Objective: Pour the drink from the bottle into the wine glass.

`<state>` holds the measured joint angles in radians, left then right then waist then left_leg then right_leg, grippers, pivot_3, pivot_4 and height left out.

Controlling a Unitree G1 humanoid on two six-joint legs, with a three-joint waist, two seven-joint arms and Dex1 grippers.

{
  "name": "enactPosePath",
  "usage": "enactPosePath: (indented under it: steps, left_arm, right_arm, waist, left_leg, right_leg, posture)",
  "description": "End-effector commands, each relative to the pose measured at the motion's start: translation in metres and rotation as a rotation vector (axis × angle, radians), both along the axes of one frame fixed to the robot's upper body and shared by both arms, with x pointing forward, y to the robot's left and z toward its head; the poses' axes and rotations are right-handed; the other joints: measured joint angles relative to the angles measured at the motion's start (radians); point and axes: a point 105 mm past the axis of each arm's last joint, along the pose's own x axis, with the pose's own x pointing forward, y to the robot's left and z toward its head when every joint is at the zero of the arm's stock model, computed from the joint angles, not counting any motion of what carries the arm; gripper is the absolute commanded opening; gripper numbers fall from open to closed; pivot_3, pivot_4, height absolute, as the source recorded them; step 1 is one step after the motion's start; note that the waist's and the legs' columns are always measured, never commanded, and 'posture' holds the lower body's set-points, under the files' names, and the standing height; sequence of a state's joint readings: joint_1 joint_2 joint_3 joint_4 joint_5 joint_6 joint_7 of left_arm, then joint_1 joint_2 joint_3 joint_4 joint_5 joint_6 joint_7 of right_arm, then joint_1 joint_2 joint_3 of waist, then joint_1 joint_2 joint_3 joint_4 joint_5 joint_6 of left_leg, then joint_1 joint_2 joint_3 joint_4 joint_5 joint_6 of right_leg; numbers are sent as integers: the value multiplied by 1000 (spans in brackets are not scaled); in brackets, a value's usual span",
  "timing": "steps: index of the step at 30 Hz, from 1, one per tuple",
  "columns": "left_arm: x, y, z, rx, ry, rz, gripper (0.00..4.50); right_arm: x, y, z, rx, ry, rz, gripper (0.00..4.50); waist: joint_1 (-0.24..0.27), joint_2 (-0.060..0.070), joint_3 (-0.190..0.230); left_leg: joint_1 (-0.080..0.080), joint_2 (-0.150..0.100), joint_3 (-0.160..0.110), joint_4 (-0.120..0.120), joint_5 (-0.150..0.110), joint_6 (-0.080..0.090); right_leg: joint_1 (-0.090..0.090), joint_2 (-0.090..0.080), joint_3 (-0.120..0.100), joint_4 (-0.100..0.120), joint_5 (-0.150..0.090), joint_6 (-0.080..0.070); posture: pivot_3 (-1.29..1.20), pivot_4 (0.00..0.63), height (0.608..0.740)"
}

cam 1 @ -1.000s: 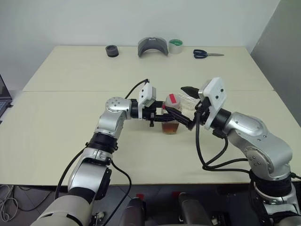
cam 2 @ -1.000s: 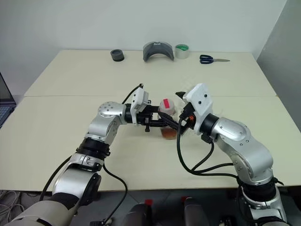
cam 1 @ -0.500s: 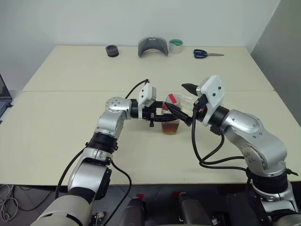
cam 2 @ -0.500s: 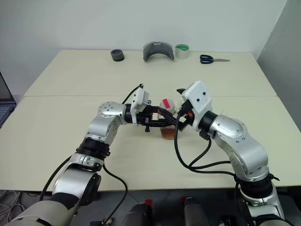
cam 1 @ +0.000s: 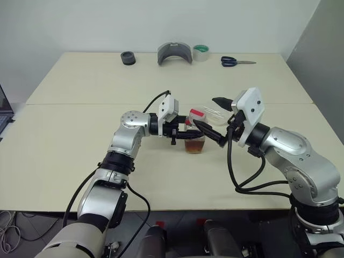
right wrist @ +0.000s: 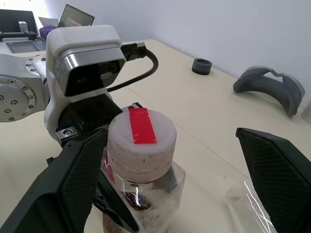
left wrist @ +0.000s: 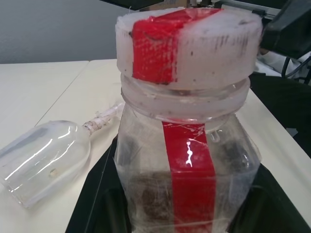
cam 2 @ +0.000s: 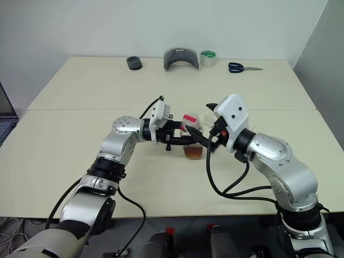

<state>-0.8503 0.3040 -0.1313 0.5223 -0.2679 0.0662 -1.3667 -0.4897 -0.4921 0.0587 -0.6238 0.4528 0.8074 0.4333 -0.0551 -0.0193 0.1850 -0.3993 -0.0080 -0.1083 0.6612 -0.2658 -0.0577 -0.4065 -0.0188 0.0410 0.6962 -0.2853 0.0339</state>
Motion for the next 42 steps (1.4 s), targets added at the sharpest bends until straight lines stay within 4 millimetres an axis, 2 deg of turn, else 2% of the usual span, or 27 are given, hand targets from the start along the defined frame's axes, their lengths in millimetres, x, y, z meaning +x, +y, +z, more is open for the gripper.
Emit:
enactPosePath:
  steps: [1, 20, 30, 39, 42]
  left_arm:
    - [-3, -2, 16, -25, -55, -30, 1788]
    - [-4, -1, 13, -22, -54, -31, 1788]
    - [-4, -2, 13, -22, -57, -33, 1788]
    - [-4, -3, 14, -27, -56, -29, 1788]
    - [-4, -3, 14, -29, -56, -28, 1788]
  right_arm:
    - [-1, -10, 12, 11, -53, -46, 4500]
    - [0, -18, 9, 9, -46, -60, 4500]
    - [-3, -16, 11, 12, -51, -47, 4500]
    - [-15, -5, 14, 38, -29, 50, 4500]
    - [-26, 1, 18, 41, -5, 140, 4500]
  waist:
    - [0, 0, 0]
    - [0, 0, 0]
    - [0, 0, 0]
    - [0, 0, 0]
    - [0, 0, 0]
  left_leg:
    - [0, 0, 0, 0, 0, 0]
    - [0, 0, 0, 0, 0, 0]
    - [0, 0, 0, 0, 0, 0]
    - [0, 0, 0, 0, 0, 0]
    - [0, 0, 0, 0, 0, 0]
  right_leg:
    - [0, 0, 0, 0, 0, 0]
    - [0, 0, 0, 0, 0, 0]
    - [0, 0, 0, 0, 0, 0]
    - [0, 0, 0, 0, 0, 0]
    - [0, 0, 0, 0, 0, 0]
  posture:
    - [0, 150, 740]
    - [0, 150, 740]
    - [0, 150, 740]
    - [0, 150, 740]
    - [0, 150, 740]
